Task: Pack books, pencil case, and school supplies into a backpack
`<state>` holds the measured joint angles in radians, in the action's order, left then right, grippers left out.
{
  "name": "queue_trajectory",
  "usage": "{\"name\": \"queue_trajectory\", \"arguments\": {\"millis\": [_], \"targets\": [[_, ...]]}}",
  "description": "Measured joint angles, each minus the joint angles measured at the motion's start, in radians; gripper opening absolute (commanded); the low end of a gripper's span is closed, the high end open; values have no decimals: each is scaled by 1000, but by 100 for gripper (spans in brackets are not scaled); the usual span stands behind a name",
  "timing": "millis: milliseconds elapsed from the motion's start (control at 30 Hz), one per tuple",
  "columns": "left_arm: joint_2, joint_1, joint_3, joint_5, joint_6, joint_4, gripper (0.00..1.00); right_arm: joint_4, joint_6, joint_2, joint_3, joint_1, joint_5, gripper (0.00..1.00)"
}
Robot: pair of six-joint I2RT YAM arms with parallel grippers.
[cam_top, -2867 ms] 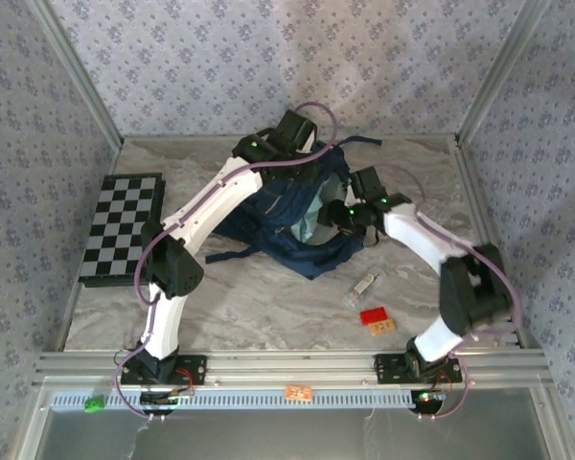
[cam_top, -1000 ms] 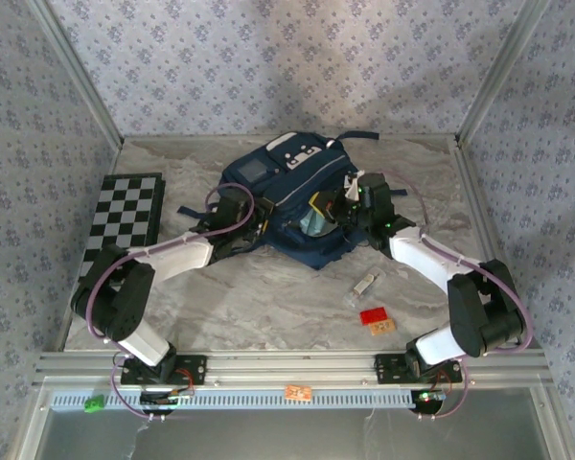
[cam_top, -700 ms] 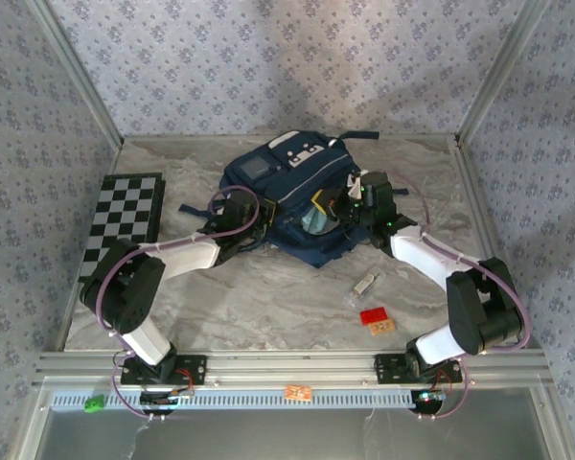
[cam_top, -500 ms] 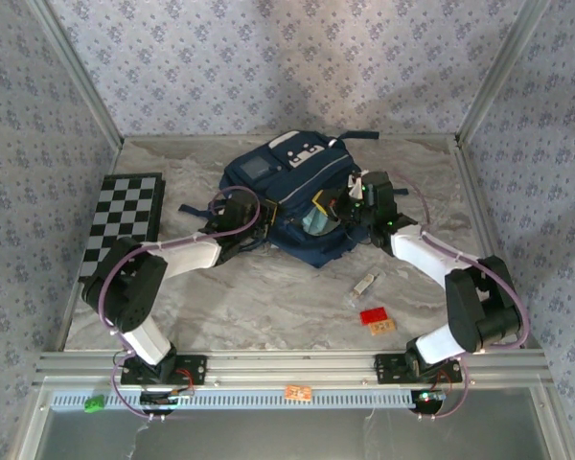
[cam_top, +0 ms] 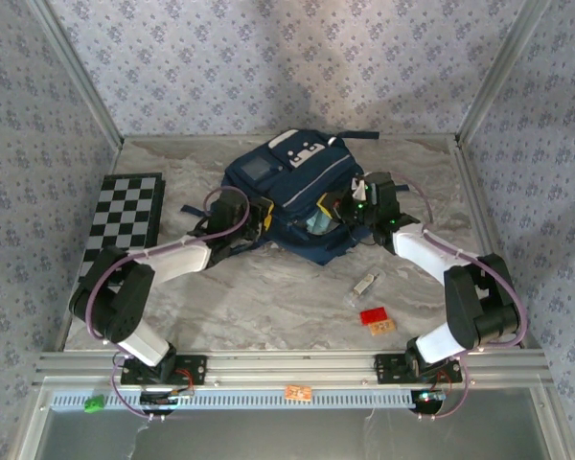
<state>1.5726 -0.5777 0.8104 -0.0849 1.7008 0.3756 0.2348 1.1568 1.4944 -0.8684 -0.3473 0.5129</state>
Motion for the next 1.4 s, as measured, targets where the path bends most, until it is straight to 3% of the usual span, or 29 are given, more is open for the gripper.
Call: {"name": "queue_trajectory", "arguments": {"millis": [200,433,567,667,900,1033,1100,1200,1300,1400], "targets": [[68,8,99,-53,-3,-3,45,0,-6,2,0,-2,0,0],[173,9,169,-112,18,-14,40,-14,-23,14,-6,-6,-10,0],[186,9,194,-118,39,-55,35,-26,-32,15,-6,-6,-20,0],[191,5,210,-121,63,-87,40,-31,-39,15,-6,-6,-26,0],[194,-19,197,-101,143,-86,40,-44,-51,15,-6,-6,-26,0],[224,-26,230,-106,163,-90,30,-46,-55,15,-6,-6,-27,0],[230,-31,241,-101,173,-95,18,-46,-58,15,-6,-4,-27,0],[230,-31,243,-98,182,-105,0,-50,-69,15,-6,-2,-27,11],[230,-24,248,-106,186,-113,0,-98,-101,15,-16,4,-38,36],[219,-25,270,-100,185,-159,0,-235,-185,14,-72,5,-85,49]]}}
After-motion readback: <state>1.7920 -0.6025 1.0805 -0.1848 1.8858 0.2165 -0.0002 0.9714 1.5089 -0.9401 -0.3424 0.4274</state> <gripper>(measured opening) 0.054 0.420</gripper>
